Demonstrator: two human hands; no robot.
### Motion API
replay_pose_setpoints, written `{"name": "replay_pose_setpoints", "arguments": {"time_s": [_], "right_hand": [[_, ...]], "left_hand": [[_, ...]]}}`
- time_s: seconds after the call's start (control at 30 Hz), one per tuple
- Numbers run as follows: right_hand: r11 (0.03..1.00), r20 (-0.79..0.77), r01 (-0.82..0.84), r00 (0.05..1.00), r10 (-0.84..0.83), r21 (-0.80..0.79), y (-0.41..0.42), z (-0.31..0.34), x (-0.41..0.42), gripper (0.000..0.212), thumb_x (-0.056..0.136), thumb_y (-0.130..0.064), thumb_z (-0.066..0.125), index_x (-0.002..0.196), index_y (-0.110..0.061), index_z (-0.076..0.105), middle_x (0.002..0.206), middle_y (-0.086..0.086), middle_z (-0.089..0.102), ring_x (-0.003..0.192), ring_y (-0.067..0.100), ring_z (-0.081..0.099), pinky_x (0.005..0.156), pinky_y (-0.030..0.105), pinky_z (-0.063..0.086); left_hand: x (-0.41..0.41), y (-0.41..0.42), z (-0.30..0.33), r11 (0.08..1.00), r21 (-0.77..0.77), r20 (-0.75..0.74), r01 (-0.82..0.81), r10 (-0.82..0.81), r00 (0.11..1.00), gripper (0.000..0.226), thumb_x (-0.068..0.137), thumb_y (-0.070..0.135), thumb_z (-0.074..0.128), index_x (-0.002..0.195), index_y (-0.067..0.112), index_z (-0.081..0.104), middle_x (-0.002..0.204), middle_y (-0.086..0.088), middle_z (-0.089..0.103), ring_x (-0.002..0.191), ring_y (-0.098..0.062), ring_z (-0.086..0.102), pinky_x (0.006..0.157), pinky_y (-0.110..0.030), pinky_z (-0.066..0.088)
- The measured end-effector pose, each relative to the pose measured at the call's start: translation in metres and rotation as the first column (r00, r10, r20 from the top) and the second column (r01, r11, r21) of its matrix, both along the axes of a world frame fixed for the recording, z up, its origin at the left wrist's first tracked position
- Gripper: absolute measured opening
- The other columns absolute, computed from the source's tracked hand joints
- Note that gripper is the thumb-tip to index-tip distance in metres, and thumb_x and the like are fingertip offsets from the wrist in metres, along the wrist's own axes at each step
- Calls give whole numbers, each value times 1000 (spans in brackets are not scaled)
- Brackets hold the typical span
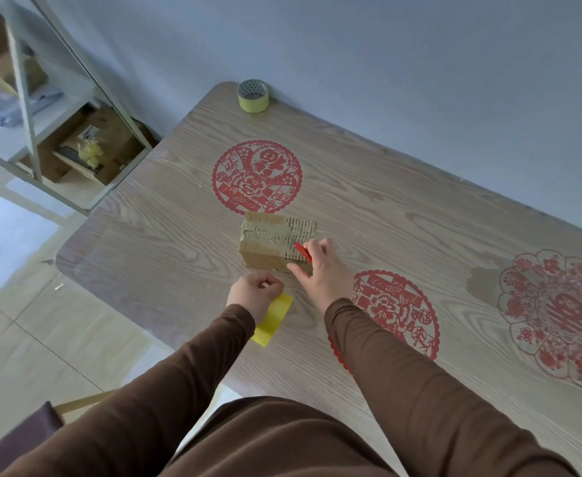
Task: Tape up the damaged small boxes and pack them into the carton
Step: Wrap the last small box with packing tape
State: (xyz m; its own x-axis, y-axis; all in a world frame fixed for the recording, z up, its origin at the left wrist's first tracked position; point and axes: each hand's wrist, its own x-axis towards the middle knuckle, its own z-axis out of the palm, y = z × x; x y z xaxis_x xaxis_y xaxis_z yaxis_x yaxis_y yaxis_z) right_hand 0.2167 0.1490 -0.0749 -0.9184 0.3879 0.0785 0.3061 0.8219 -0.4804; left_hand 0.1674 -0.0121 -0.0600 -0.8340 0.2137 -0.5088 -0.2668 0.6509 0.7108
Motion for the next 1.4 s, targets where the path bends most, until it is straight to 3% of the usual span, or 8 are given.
{"name": "replay_pose_setpoints", "arguments": {"time_s": [0.2, 0.33, 0.47, 0.63, 0.83, 1.03, 1.2, 1.4], "right_hand": [[999, 5, 24, 1000, -24, 23, -7, -13, -1, 45, 82, -30, 78, 113, -20, 46, 106, 1, 47, 68, 20, 59, 44, 28, 43], [981, -88, 68, 992, -85, -180, 1, -2, 21, 29, 92, -33, 70, 118, -24, 62, 104, -3, 50, 75, 11, 54, 54, 26, 49], [664, 90, 252, 959, -269, -704, -18, 24, 62, 35, 101, -51, 47, 102, -29, 74, 77, -2, 62, 62, 8, 52, 62, 32, 45], [414, 127, 86, 989, 72, -906, -60, 44, 94, 45, 104, -48, 39, 145, -32, 49, 126, -17, 64, 112, -9, 58, 98, 17, 43], [412, 113, 137, 990, -81, -901, -68, 47, 98, 31, 103, -45, 49, 130, -31, 53, 114, -3, 69, 108, 15, 67, 103, 42, 49], [518, 171, 211, 977, -124, -829, -71, 61, 104, 60, 101, -57, 42, 155, -39, 24, 146, -23, 46, 129, 1, 50, 115, 39, 39], [623, 159, 161, 985, -60, -765, -74, 69, 110, 54, 106, -44, 40, 154, -55, 17, 125, -46, 44, 109, -18, 48, 100, 17, 40], [560, 191, 196, 979, -69, -805, -67, 74, 92, 49, 107, -40, 41, 155, -43, 29, 153, -20, 42, 139, -4, 38, 116, 19, 31]], "left_hand": [[5, -9, 4, 997, 71, -6, -40, 40, 999, 8, 80, 22, 79, 73, 23, 75, 91, -1, 73, 85, -15, 65, 81, -30, 51], [6, -15, 11, 976, 194, 27, -102, 98, 995, 5, 79, 22, 80, 75, 22, 76, 84, 7, 73, 73, -10, 61, 72, -31, 50], [7, -14, 16, 929, 306, 133, -209, 175, 975, 5, 79, 21, 80, 79, 19, 76, 83, -10, 71, 71, -24, 58, 65, -40, 52], [12, 6, 21, 920, 311, 168, -240, 195, 966, 11, 83, 19, 78, 74, 18, 72, 73, -2, 64, 69, -23, 57, 64, -39, 52], [-2, 15, 40, 983, 185, -110, -16, 37, 993, 10, 80, 20, 82, 74, 18, 74, 82, 2, 67, 71, -11, 58, 71, -26, 50], [-35, 39, 73, 923, 379, -109, -70, 119, 987, 14, 85, 15, 79, 74, 21, 74, 66, 8, 62, 61, -7, 54, 61, -25, 51], [-81, 54, 75, 956, 282, -163, 81, -35, 986, 6, 82, 22, 82, 82, 21, 76, 83, 6, 69, 71, -7, 61, 64, -16, 50], [-105, 68, 59, 975, 5, -232, 223, -216, 949, 12, 72, 51, 84, 75, 42, 75, 103, 19, 64, 105, -18, 59, 102, -47, 47]]}}
